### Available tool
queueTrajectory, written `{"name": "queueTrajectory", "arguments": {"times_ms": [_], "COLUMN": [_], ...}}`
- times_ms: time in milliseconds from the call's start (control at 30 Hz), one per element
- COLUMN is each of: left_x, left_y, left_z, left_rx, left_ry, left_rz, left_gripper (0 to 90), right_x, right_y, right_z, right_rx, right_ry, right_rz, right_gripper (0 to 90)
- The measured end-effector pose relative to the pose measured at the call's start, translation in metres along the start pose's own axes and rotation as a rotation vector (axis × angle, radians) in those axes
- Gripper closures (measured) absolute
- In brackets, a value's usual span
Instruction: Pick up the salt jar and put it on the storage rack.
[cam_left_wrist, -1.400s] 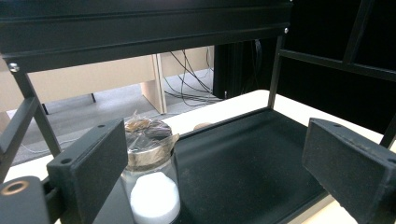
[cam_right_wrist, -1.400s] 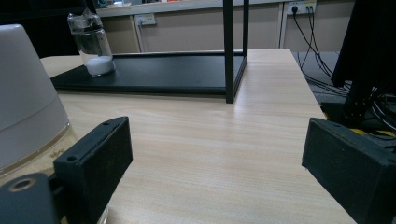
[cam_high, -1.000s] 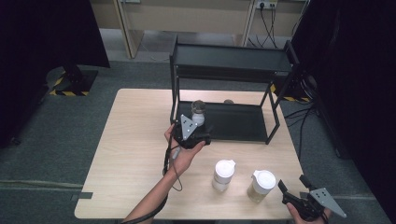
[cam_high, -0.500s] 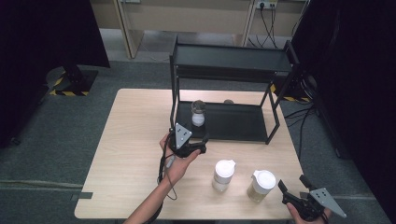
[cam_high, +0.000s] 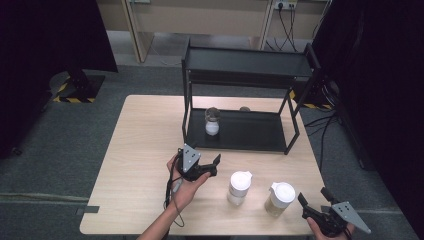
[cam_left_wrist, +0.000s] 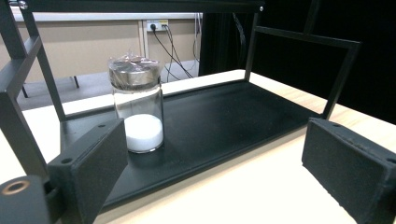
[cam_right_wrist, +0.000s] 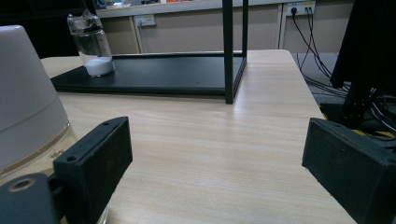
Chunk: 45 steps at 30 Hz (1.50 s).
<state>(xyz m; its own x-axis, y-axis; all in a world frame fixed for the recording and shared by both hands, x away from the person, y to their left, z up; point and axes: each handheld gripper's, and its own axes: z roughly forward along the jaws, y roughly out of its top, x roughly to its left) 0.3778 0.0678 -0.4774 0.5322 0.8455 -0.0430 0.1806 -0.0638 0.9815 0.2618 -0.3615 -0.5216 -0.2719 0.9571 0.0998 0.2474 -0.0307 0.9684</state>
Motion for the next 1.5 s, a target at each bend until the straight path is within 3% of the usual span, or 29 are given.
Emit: {"name": "queueTrajectory", "arguments": {"times_ms": [433, 667, 1000, 1500], "left_x": [-0.001, 0.0, 0.005, 0.007], "left_y": [-0.018, -0.026, -0.039, -0.055], "left_z": [-0.016, -0.022, -0.034, -0.041], "left_rx": [0.009, 0.011, 0.014, 0.029], "left_ry": [-0.008, -0.022, -0.024, -0.024], "left_rz": [-0.022, -0.012, -0.043, -0.054], "left_gripper": [6.6, 6.6, 6.4, 6.4], "right_x": [0.0, 0.0, 0.0, 0.001], "right_y": [0.0, 0.0, 0.0, 0.0], "right_z": [0.0, 0.0, 0.0, 0.0], "right_rx": [0.0, 0.0, 0.0, 0.0], "right_ry": [-0.002, -0.003, -0.006, -0.007], "right_rz": [-0.003, -0.003, -0.001, -0.005], "right_gripper": [8.6, 8.5, 8.5, 8.5]}}
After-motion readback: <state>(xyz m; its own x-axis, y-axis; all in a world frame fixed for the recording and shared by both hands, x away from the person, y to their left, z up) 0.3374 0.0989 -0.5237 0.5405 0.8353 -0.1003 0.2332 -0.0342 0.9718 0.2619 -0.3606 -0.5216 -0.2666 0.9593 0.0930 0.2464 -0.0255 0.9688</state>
